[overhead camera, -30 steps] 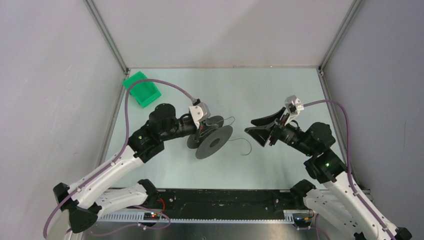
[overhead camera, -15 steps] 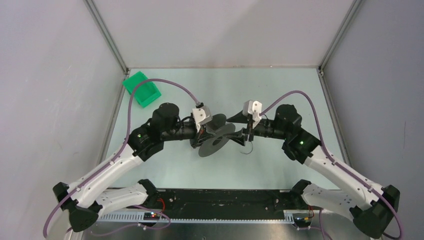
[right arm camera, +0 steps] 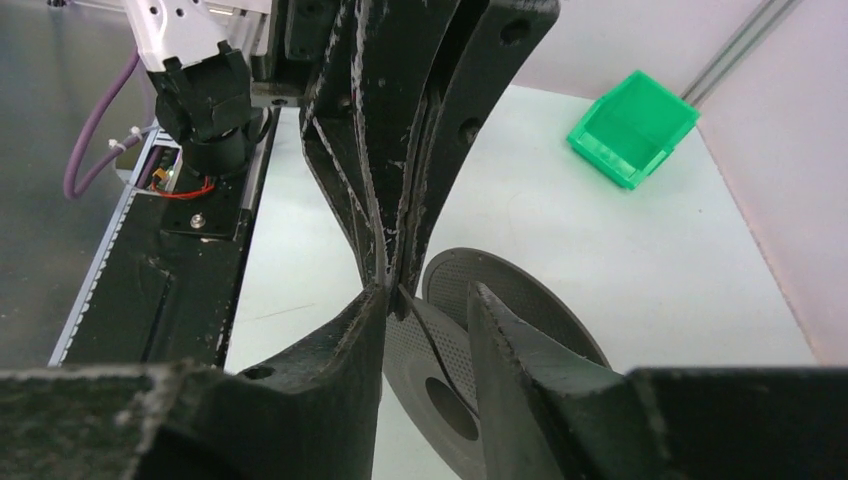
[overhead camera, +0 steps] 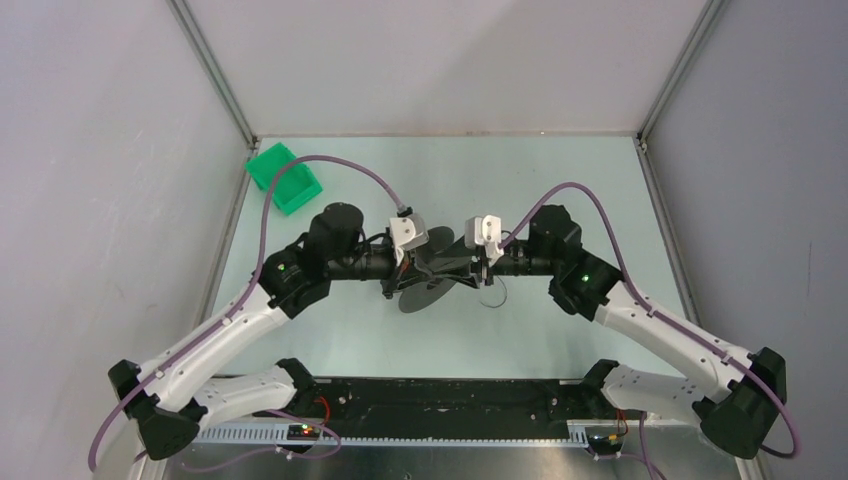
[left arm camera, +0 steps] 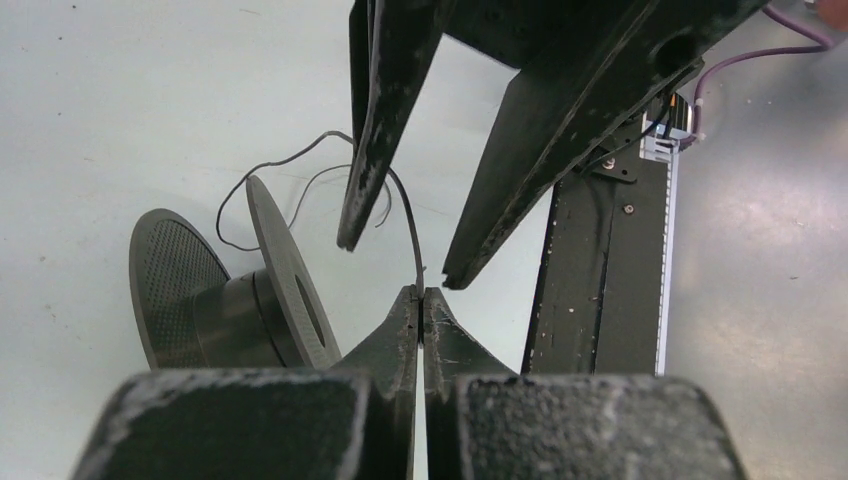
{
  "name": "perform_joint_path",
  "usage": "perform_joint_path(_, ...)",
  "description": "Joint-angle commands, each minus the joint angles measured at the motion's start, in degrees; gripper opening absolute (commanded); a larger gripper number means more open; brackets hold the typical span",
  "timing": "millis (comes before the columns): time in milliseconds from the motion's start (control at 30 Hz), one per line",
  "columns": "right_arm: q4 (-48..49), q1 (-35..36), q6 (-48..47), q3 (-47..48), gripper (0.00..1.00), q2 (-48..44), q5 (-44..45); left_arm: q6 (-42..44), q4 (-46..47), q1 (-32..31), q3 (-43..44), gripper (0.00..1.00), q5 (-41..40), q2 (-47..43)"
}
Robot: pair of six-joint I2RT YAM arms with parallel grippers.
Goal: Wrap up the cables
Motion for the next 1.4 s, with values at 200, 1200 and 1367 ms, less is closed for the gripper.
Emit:
perform_joint_path(200,-4.5,2.1,-3.7,2.3,0.45,0.4,1.5,1.9,-0.8,-0.1,3.9,0.0,1.4,-0.4)
perform_joint_path(1200,7.2,-0.8,8.3,2.3,0.0,1.3,9.5,1.7,-1.2,-0.1,2.2,0.47,-21.3,-1.6)
perform_joint_path(1367,14.2,-1.4,13.8,0.3,0.0,3.5,9.6,2.7,1.2,-0.1,0.2,0.5,-25.4,-1.3)
